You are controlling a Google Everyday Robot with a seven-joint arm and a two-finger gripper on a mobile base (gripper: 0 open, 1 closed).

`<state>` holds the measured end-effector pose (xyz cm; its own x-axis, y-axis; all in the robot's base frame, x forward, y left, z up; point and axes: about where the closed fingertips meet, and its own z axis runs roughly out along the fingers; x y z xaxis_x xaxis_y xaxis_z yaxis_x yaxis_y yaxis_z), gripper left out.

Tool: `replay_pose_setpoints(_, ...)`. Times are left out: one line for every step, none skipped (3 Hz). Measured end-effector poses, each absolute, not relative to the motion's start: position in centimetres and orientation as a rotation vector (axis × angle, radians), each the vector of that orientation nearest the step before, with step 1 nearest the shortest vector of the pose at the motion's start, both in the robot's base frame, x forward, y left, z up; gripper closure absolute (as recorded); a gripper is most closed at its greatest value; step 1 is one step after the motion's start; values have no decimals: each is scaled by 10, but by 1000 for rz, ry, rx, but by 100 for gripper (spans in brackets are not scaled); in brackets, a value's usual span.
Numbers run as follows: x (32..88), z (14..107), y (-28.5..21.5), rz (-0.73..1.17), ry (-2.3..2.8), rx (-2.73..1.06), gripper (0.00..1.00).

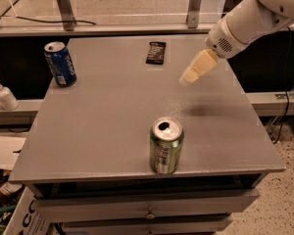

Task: Move rxbar chocolate near pepsi can

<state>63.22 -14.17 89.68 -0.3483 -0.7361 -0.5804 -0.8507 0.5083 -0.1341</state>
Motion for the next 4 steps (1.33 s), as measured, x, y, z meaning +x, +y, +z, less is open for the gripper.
replay_pose_setpoints(663, 888, -133, 276, 2129, -1194, 0)
replay_pose_setpoints(703, 884, -120, 337, 2079, -1105, 0)
replay_pose_setpoints(735, 876, -99, 397, 2046, -1070, 0)
replay_pose_setpoints(758, 858, -77, 455, 2051, -1046, 0)
